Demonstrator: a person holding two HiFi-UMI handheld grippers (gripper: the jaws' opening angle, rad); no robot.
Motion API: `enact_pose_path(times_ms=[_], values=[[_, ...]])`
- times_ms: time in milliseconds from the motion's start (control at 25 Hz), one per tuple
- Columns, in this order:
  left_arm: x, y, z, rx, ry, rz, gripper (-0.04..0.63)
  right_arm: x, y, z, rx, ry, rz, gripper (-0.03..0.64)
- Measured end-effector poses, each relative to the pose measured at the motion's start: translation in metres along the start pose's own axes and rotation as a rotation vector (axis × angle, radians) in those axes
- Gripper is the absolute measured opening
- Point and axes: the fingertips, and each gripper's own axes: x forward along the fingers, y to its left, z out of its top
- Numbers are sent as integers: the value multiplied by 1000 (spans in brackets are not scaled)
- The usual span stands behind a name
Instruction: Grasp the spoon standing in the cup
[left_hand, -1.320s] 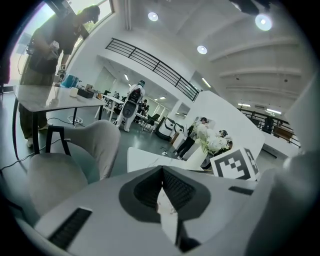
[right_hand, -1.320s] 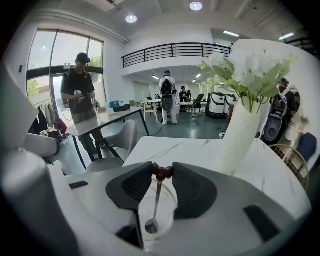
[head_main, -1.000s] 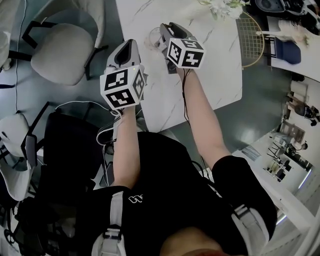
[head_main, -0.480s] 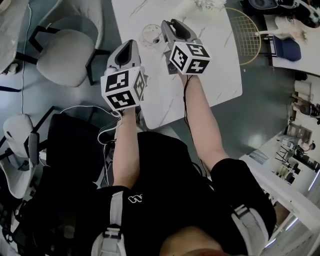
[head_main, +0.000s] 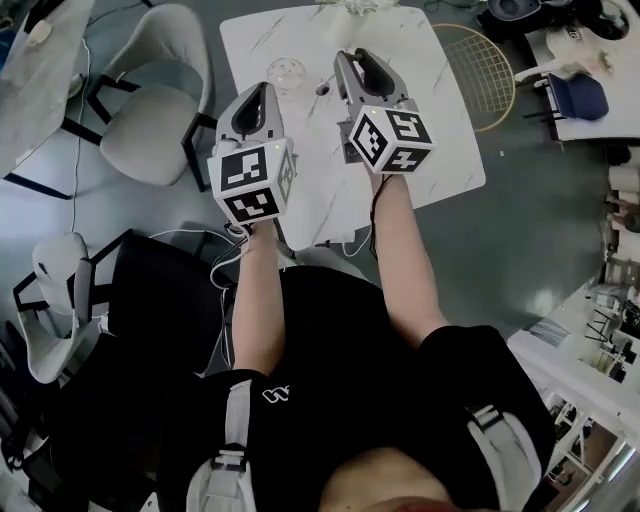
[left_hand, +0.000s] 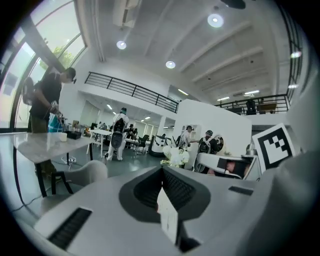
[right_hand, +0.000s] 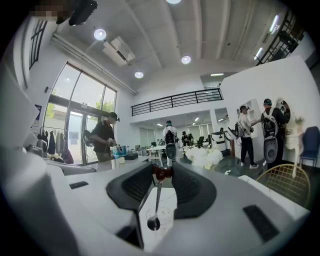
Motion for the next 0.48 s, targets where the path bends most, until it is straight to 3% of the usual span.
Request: enact_pose_path(times_ms=[80,240,480], values=[[-11,-27,15,53,-36,-16,14,-31,-10,14,-2,-33,-13,129],[-37,-72,31,71,-113,-54,14,-91,-25,35,-20,-95,-20,129],[-75,-89,15,76,-128,-1,14,-145,-31,38,-16,-139,24,129]])
